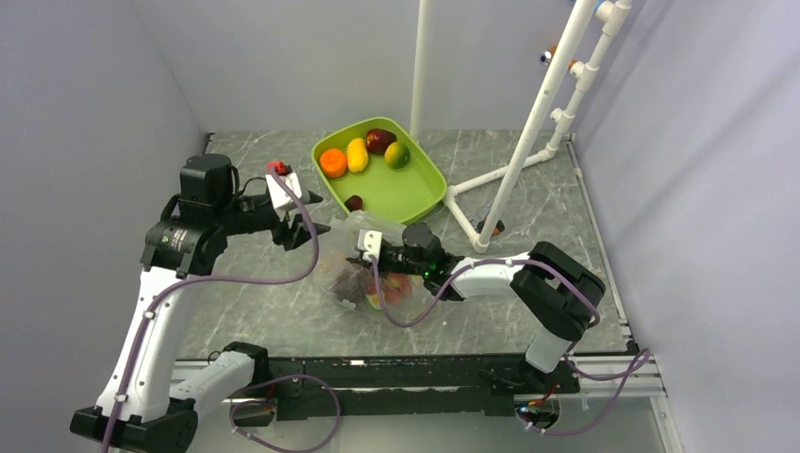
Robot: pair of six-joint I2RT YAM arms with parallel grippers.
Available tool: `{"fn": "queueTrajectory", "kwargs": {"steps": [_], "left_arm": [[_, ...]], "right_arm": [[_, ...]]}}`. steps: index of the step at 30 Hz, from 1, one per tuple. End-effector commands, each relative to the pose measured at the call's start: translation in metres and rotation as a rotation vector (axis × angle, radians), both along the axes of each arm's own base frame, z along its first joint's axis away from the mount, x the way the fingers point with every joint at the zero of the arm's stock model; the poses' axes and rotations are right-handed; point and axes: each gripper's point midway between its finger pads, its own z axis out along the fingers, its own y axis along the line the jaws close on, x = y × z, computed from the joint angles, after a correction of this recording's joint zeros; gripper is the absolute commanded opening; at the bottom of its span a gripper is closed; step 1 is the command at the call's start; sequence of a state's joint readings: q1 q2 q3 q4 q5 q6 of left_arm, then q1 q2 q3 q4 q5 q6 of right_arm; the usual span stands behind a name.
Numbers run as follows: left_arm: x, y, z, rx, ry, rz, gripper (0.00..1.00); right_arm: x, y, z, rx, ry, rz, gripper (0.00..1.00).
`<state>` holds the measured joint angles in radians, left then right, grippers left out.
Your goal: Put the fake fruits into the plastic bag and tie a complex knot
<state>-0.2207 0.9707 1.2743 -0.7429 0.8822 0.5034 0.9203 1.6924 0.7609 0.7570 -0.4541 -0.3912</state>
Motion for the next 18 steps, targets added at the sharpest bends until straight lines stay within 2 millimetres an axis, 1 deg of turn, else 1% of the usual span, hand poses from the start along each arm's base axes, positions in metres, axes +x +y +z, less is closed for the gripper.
{"fn": "queueTrajectory", "kwargs": {"steps": [1,2,3,6,8,9,10,11,12,13,14,15,16,17,18], "left_arm": [[-0.017,0.008,-0.008,0.169,-0.130,-0.159,0.70],[-0.017,0.008,-0.008,0.180,-0.134,-0.171,0.76],[-0.016,0.007,-0.009,0.192,-0.137,-0.191,0.78],[-0.017,0.004,-0.015,0.212,-0.107,-0.247,0.80],[-0.015,0.002,-0.023,0.231,-0.074,-0.264,0.78],[-0.013,0.001,-0.029,0.248,-0.058,-0.267,0.76],[-0.011,0.000,-0.034,0.262,-0.046,-0.269,0.66],[-0.010,-0.003,-0.036,0.268,-0.032,-0.268,0.48],[-0.010,-0.005,-0.036,0.256,-0.005,-0.256,0.29],[-0.008,-0.008,-0.033,0.228,0.028,-0.229,0.11],[-0.004,-0.010,-0.030,0.195,0.072,-0.181,0.00],[0.001,-0.011,-0.026,0.163,0.103,-0.127,0.00],[0.004,-0.012,-0.024,0.134,0.139,-0.080,0.00],[0.008,-0.012,-0.023,0.104,0.171,-0.031,0.00],[0.010,-0.012,-0.021,0.069,0.194,0.015,0.00]], "right_arm": [[-0.005,0.000,0.007,-0.001,-0.009,0.047,0.00],[-0.004,0.001,0.009,0.001,-0.009,0.047,0.00],[-0.004,0.001,0.009,0.001,-0.008,0.049,0.00],[-0.004,0.002,0.011,0.005,-0.018,0.056,0.00],[-0.004,0.002,0.013,0.007,-0.022,0.057,0.00],[-0.004,0.002,0.015,0.011,-0.027,0.058,0.00],[-0.003,0.003,0.017,0.013,-0.033,0.059,0.00],[-0.001,0.003,0.019,0.019,-0.038,0.052,0.00],[0.001,0.003,0.021,0.022,-0.036,0.042,0.07],[0.003,0.003,0.026,0.029,-0.031,0.027,0.23],[0.008,0.003,0.034,0.042,-0.018,-0.005,0.47],[0.014,0.001,0.042,0.060,0.010,-0.050,0.68],[0.019,0.000,0.053,0.082,0.045,-0.100,0.81],[0.022,-0.002,0.065,0.116,0.105,-0.146,0.91],[0.024,-0.004,0.076,0.139,0.136,-0.179,0.97]]}}
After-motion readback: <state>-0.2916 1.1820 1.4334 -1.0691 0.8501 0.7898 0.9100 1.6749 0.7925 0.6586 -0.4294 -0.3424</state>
